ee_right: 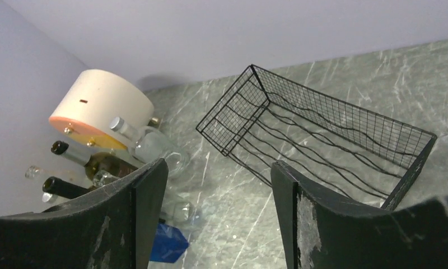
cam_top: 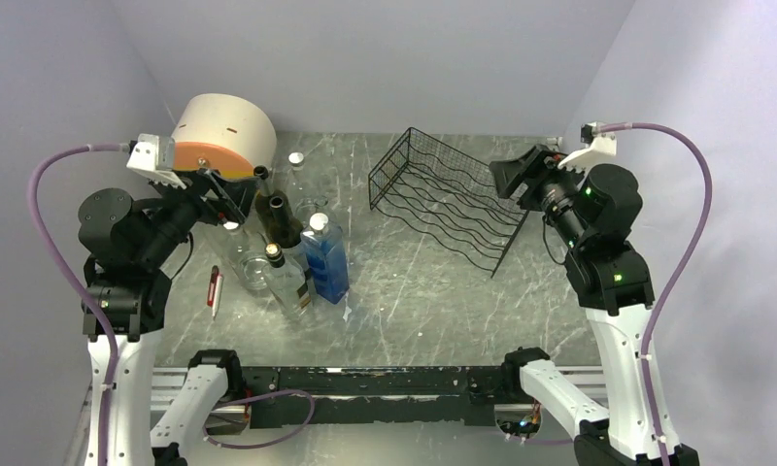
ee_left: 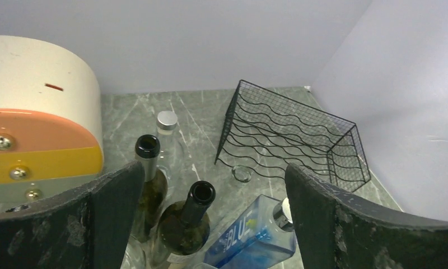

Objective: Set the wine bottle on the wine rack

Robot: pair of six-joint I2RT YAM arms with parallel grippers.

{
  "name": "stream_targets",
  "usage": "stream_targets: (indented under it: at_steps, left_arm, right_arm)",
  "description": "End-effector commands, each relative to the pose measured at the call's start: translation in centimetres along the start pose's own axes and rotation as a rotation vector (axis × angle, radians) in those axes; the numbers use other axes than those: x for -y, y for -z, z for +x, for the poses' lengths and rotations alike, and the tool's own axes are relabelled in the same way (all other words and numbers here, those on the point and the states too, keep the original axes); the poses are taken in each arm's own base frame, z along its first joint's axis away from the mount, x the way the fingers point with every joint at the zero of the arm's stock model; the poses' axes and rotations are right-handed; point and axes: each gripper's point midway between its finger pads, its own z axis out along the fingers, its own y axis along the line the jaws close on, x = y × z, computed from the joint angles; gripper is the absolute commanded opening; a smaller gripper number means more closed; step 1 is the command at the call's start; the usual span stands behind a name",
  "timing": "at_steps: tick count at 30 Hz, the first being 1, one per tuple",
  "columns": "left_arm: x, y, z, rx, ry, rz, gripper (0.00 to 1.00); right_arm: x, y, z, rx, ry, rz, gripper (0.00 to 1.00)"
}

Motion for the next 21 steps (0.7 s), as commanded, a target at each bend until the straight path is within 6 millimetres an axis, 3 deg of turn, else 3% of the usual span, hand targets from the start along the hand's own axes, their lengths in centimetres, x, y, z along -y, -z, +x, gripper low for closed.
stream_targets:
  at_steps: [1,7,13,18,21]
  left_arm:
    - [1.5,0.0,-0.6,0.008,0.046,0.077,0.99]
    - [2.3,-0.1,-0.4,-0.003,0.063,0.130,1.00]
    - [2.5,-0.8,0.2,-0.034,0.087,0.163,1.00]
    - [2.9,-1.0,0.3,-0.043,0.083,0.196,1.00]
    - [3.0,-1.0,0.3,-0.049,0.076,0.205,1.00]
  right_arm:
    - [-0.1,0.2,1.8,-0.065,-0.015,-0.030,0.74]
    - [-0.8,-0.4,6.5,-0.240,-0.024,-0.122,0.79]
    - [-1.3,-1.3,12.4,-0.420,-0.071,-0.243,0.74]
    - [-1.8,-2.1,17.9,-0.562,-0.102,-0.285,0.71]
    - [-1.8,-2.7,22.6,-0.668,-0.048,-0.220,0.71]
